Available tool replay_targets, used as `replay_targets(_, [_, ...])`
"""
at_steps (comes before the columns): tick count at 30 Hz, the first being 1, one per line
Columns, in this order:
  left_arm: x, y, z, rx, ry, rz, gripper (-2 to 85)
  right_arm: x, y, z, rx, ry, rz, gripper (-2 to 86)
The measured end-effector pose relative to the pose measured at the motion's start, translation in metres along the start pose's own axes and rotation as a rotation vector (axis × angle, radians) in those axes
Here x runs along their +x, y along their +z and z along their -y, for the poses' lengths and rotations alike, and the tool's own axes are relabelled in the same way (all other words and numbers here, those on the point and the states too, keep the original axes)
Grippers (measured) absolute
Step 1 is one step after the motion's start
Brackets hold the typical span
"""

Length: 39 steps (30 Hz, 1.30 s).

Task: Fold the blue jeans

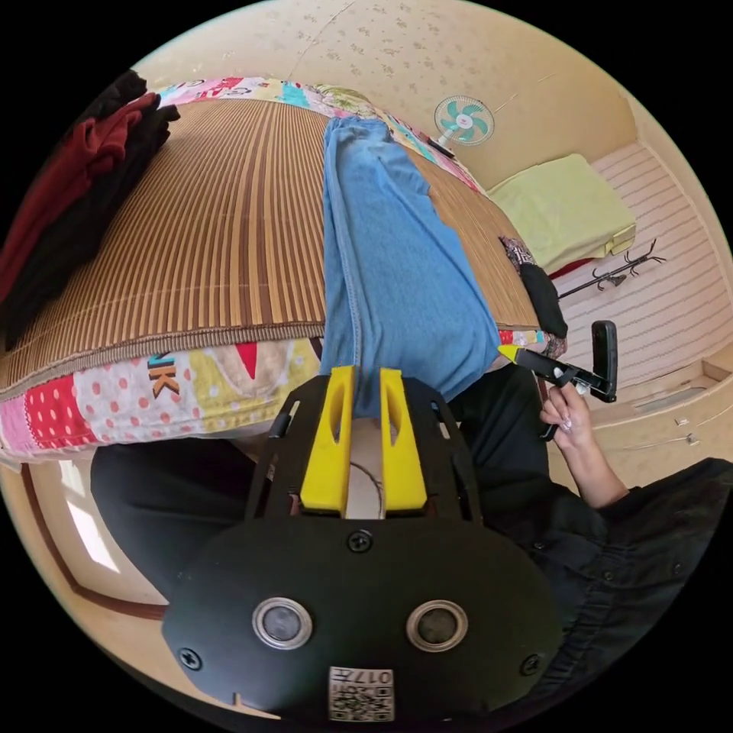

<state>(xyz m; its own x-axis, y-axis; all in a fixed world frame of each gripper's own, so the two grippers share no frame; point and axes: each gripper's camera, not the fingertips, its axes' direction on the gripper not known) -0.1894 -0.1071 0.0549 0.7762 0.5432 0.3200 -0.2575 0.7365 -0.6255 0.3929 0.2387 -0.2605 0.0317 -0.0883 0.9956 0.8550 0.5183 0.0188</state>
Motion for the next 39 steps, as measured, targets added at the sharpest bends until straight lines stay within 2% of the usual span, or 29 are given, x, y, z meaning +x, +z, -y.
replay_targets(2, [-0.003,0.014,0.002,-0.05,-0.017,-0.02,6.9,0.005,0.001,0.002,0.001,0.014,-0.014,1.4])
replay_targets(6, [-0.004,0.022,0.004,-0.023,-0.044,0.014,6.2,0.014,0.003,0.008,0.005,0.033,0.054,1.3])
replay_targets(11, [-0.007,0.02,0.005,-0.032,-0.038,-0.044,1.1,0.02,-0.003,0.014,-0.006,0.062,0.037,1.0])
replay_targets(13, [-0.01,0.001,0.003,-0.009,-0.045,-0.135,0.2,0.02,-0.019,0.014,0.008,0.058,0.106,1.0])
replay_targets(15, [-0.012,-0.036,-0.004,0.09,-0.021,-0.276,-0.1,0.022,-0.033,0.013,0.029,0.06,0.177,1.1])
replay_targets(17, [-0.016,-0.048,-0.005,0.086,-0.022,-0.21,0.0,0.028,-0.039,0.011,0.031,0.059,0.259,1.5])
replay_targets(20, [-0.034,-0.042,0.0,0.019,-0.07,-0.061,2.4,0.046,-0.03,0.011,-0.019,0.096,0.242,3.1])
replay_targets(23, [-0.053,-0.033,0.014,0.047,-0.089,-0.14,9.3,0.06,-0.023,0.021,-0.016,0.145,0.22,8.2])
replay_targets(25, [-0.061,-0.018,0.029,0.027,-0.099,-0.163,10.9,0.065,-0.01,0.04,-0.037,0.143,0.194,9.2])
replay_targets(29, [-0.059,0.036,0.06,-0.126,-0.063,-0.114,6.7,0.061,0.023,0.068,-0.14,0.117,0.192,6.6])
replay_targets(31, [-0.058,0.038,0.061,-0.121,-0.033,-0.037,2.8,0.058,0.025,0.072,-0.161,0.086,0.134,4.3])
replay_targets(35, [-0.065,0.06,0.047,-0.362,-0.007,-0.174,0.5,0.054,0.01,0.058,-0.27,-0.005,0.119,3.4])
replay_targets(37, [-0.063,0.072,0.032,-0.508,0.008,-0.238,1.0,0.056,0.015,0.041,-0.506,-0.037,0.125,3.7])
replay_targets(39, [-0.06,0.076,0.016,-0.614,0.006,-0.259,3.2,0.061,0.008,0.03,-0.592,-0.037,0.189,4.5])
